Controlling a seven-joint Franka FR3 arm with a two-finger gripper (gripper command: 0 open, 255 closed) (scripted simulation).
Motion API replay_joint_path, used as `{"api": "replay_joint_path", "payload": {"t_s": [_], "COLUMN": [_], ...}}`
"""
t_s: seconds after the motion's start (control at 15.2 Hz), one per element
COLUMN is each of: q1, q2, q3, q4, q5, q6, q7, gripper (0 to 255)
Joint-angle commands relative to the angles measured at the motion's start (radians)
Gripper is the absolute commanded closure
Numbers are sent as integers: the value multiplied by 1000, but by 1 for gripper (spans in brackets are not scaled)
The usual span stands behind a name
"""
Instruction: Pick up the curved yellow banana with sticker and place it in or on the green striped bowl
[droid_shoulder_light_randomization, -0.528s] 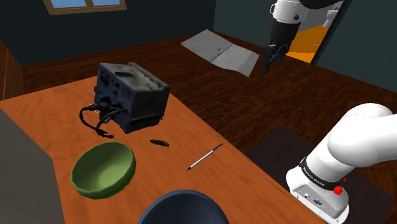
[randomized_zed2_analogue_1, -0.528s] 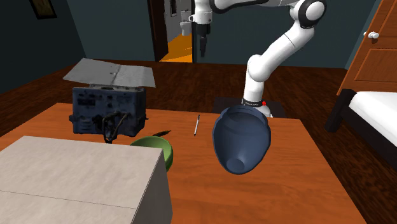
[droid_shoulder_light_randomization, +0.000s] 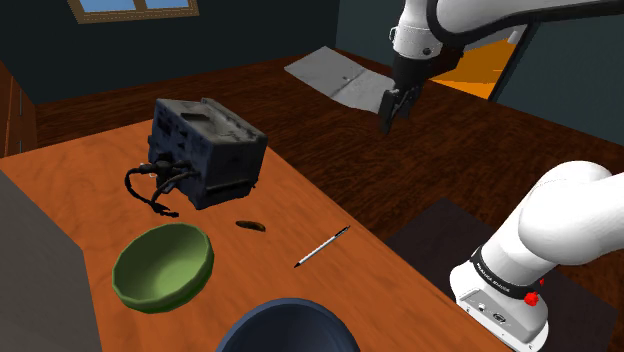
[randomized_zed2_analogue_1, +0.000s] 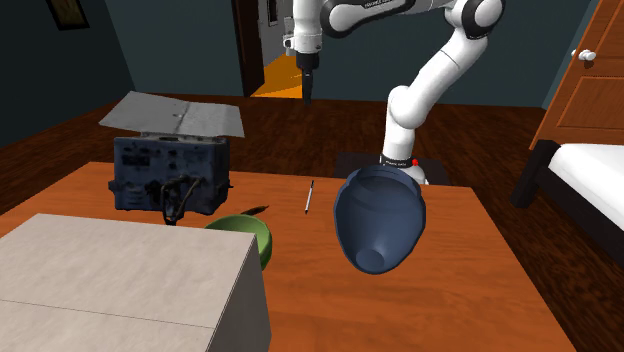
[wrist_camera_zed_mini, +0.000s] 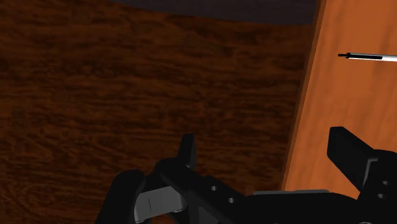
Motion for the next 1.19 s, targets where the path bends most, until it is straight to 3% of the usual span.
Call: {"api": "replay_joint_path", "payload": {"t_s": [0.0,0.59,1.12], "q1": [22,93,135], "q2": [44,280,525], "q3": [31,158,270], "q4": [-4,40,144], "q5": [17,46,-10], "q6": [55,272,429], "q7": [16,78,162], "gripper": [0,0,0]}}
